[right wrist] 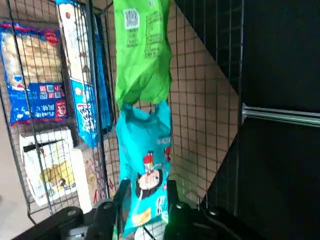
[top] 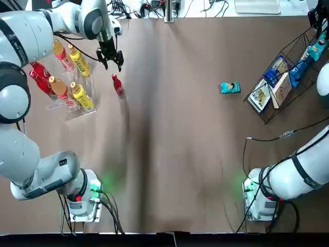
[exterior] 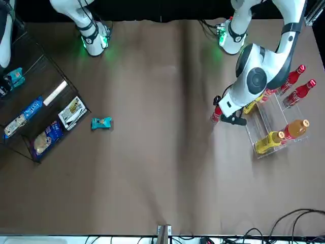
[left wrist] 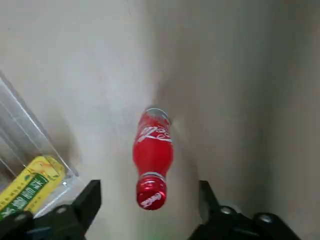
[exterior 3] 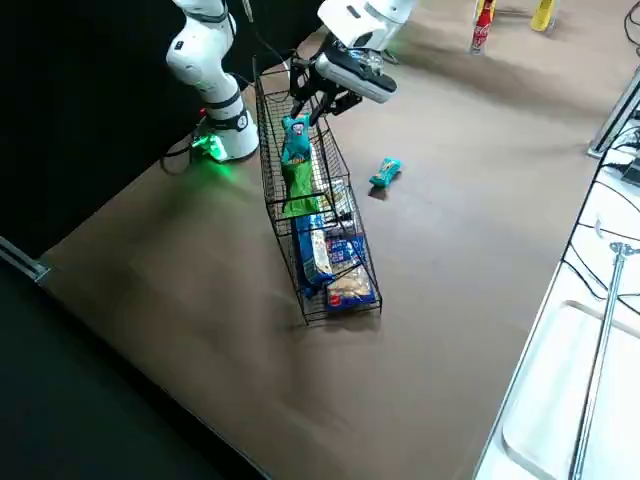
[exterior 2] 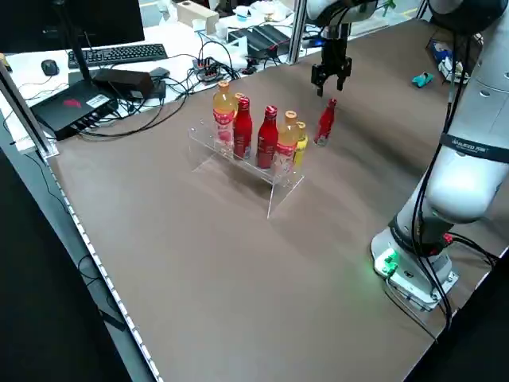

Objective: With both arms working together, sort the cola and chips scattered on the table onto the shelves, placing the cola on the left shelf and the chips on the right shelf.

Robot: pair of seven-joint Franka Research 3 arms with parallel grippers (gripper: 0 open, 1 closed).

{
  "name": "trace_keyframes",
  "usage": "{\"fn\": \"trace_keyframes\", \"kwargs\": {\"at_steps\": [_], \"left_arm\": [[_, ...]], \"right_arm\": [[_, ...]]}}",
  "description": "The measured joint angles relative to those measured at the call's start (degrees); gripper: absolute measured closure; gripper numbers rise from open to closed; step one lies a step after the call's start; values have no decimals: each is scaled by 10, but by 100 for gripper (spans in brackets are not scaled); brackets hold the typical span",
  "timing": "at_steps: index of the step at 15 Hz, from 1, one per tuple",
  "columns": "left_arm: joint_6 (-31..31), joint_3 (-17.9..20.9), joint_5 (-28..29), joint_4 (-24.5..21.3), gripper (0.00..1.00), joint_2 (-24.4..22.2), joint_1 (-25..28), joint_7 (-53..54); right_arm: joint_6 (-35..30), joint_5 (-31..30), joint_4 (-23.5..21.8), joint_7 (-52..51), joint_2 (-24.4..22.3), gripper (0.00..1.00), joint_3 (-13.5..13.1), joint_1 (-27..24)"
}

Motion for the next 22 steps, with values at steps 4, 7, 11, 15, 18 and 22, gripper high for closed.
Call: {"fn": "trace_keyframes", "kwargs": {"at_steps": [4, 7, 11, 15, 18, 22], "left_arm": [[2, 0, 1, -11, 30, 11, -16, -26], [2, 0, 7, -22, 35, 15, -17, -26], [2, 3, 12, -25, 45, 15, -16, -27], [2, 3, 13, -26, 58, 15, -16, -27], [2, 3, 14, -26, 69, 15, -15, -27], [2, 3, 14, -26, 68, 15, -14, -27]], "right_arm": [[-26, 7, 13, -14, -3, 64, 5, 15], [-49, 64, 41, -19, -5, 63, 5, 22], [-27, 148, 40, 38, 0, 58, 8, 39], [67, 234, -24, 152, 20, 58, 10, 62], [147, 241, -101, 227, 41, 57, 13, 116], [261, 276, -183, 253, 80, 56, 15, 161]]}}
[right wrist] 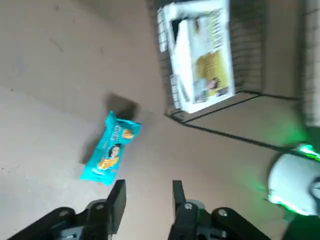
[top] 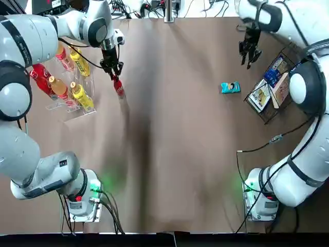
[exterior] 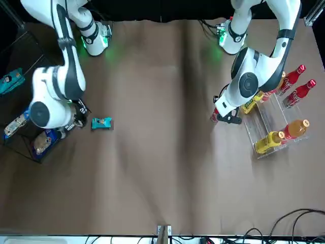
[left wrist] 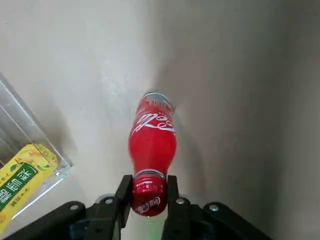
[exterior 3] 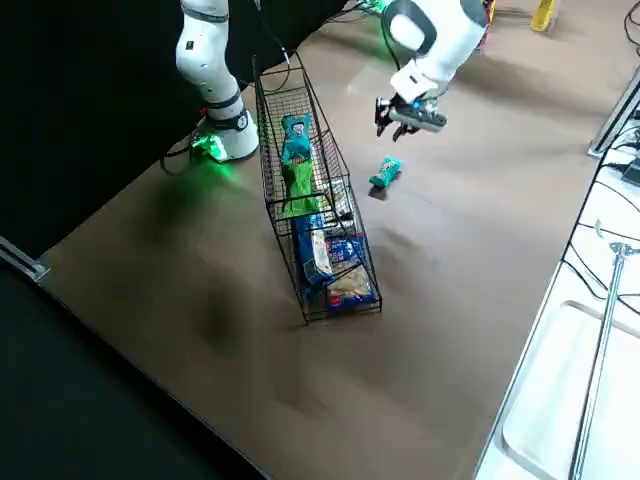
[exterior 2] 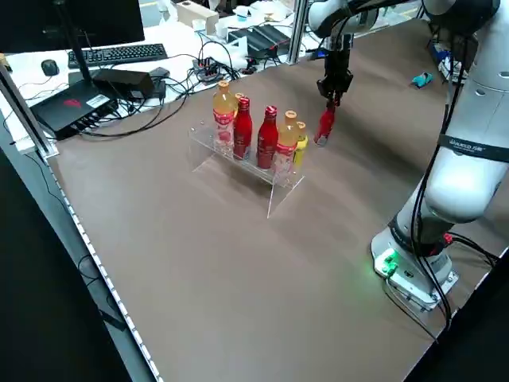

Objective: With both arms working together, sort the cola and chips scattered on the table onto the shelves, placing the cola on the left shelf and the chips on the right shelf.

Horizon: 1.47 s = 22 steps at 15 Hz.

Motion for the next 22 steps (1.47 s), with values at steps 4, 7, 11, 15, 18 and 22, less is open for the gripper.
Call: {"fn": "trace_keyframes", "kwargs": {"at_steps": [4, 7, 11, 15, 18, 22], "left_arm": [[-10, 1, 0, 7, 68, -3, 3, -17], [-133, 2, 2, 97, 68, -36, 8, -24], [-221, 3, 48, 205, 68, -59, 22, 11], [-270, 3, 79, 272, 68, -60, 71, 94], [-283, 4, 79, 293, 68, -60, 128, 175], [-284, 6, 79, 322, 68, -59, 194, 254]], "right_arm": [[99, 16, -66, 35, 11, 48, 0, 14], [183, 19, -93, 128, 61, 47, 2, 58], [219, 21, -94, 160, 107, 36, 3, 79], [230, 22, -94, 169, 118, 37, -2, 78], [252, 22, -94, 184, 124, 48, -2, 78], [281, 22, -94, 188, 135, 69, -2, 79]]}}
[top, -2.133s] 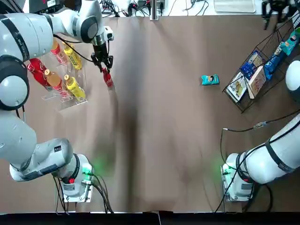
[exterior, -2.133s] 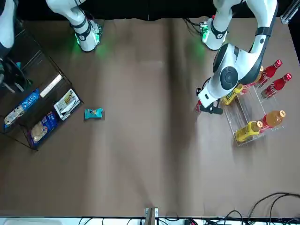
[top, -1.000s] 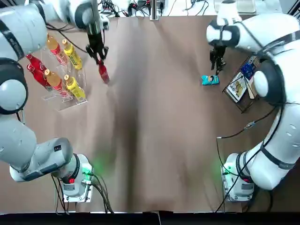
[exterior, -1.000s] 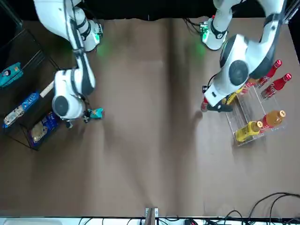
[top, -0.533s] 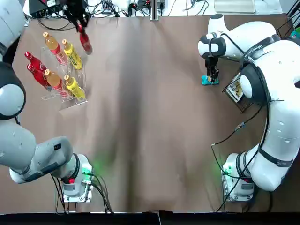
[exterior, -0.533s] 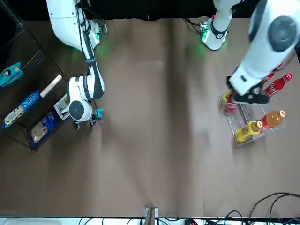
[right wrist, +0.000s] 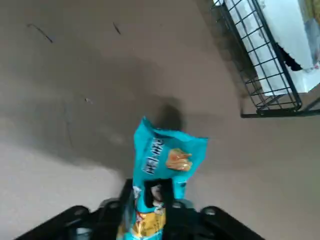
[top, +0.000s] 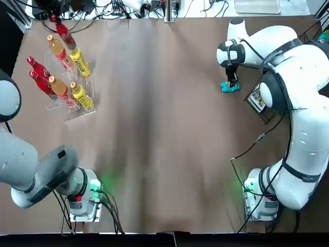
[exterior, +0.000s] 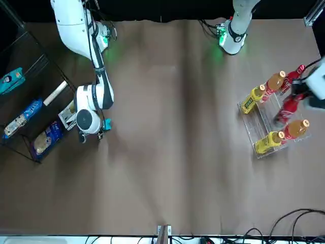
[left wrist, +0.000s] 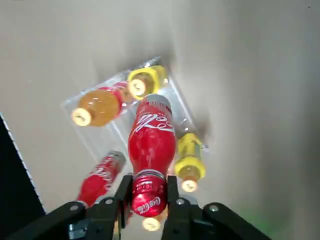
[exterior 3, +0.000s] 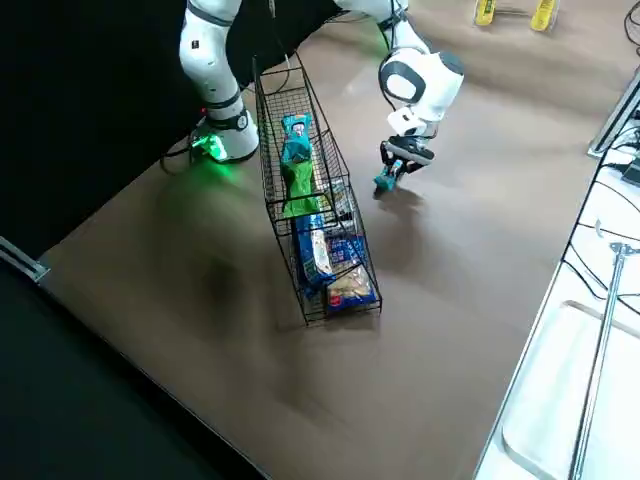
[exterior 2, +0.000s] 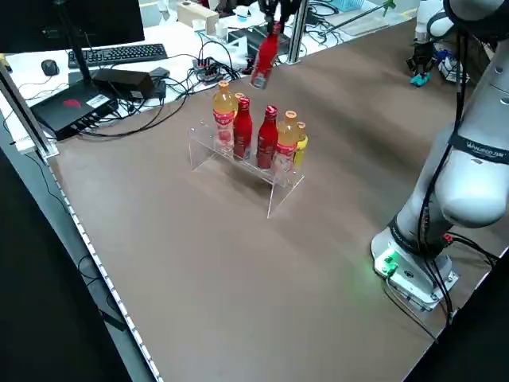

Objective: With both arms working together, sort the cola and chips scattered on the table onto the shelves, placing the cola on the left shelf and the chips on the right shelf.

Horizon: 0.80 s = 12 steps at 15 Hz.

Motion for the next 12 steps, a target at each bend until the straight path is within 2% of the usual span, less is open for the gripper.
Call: {"fn": "trace_keyframes", "kwargs": {"at_steps": [2, 4, 8, 9, 12], "left_arm": [[3, 2, 0, 12, 68, 1, 34, 47], [13, 3, 0, 18, 68, 4, 65, 78], [17, 4, -1, 23, 68, 16, 111, 131], [18, 4, 0, 24, 68, 18, 129, 144], [18, 3, 0, 26, 68, 19, 135, 144]], "right_arm": [[-2, 0, 2, 9, -4, 86, -1, 0], [-2, 0, 5, 15, -4, 93, -3, 0], [-7, 0, 11, 0, -3, 96, -3, 0], [-33, 0, 23, -11, -3, 96, -4, 0], [-91, 0, 51, -32, -4, 96, -10, 0]]}}
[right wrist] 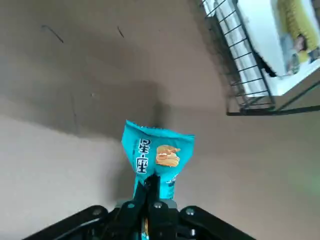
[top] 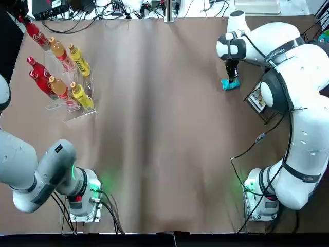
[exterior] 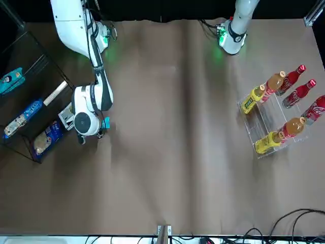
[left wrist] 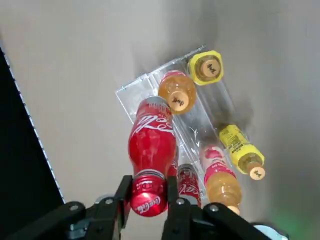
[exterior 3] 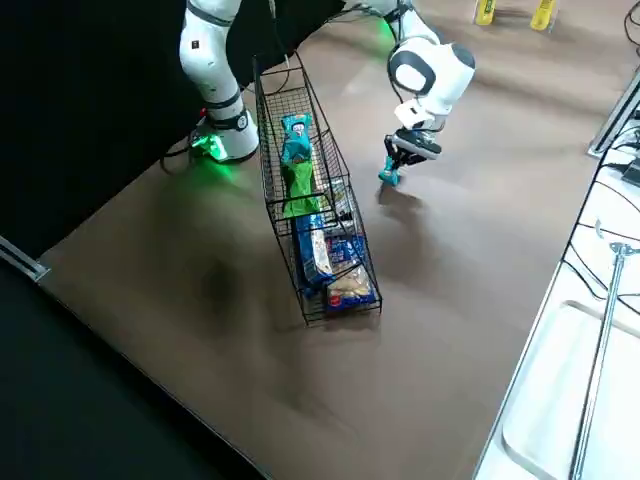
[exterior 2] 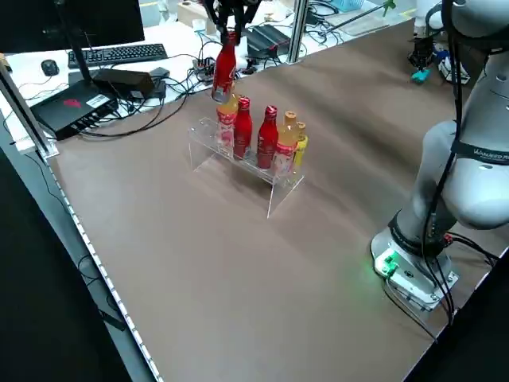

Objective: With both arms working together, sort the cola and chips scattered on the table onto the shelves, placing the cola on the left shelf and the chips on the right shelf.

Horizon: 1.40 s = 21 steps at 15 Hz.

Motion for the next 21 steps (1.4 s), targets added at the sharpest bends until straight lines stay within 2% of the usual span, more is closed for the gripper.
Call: {"fn": "trace_keyframes", "kwargs": {"at_steps": [3, 6, 8, 11, 14, 18, 21], "left_arm": [[0, 0, 1, 0, 68, 0, 0, 0], [-3, 16, 1, -3, 68, 7, 0, 3], [-2, 29, 1, -6, 68, 23, 3, 7], [-2, 33, 1, -7, 68, 50, 13, 8], [-2, 34, 1, -8, 68, 74, 24, 24], [-2, 34, 1, -6, 68, 90, 35, 33], [-2, 34, 1, -6, 68, 91, 35, 34]], "right_arm": [[-102, 0, 54, -56, -7, 96, -30, 0], [-251, -21, 127, -117, -28, 96, -72, 0], [-348, -57, 176, -145, -45, 96, -82, 0], [-460, -112, 235, -201, -69, 96, -82, 1], [-523, -152, 257, -271, -100, 96, -85, 0], [-556, -195, 259, -354, -152, 96, -101, -4], [-605, -249, 260, -402, -208, 97, -106, -7]]}}
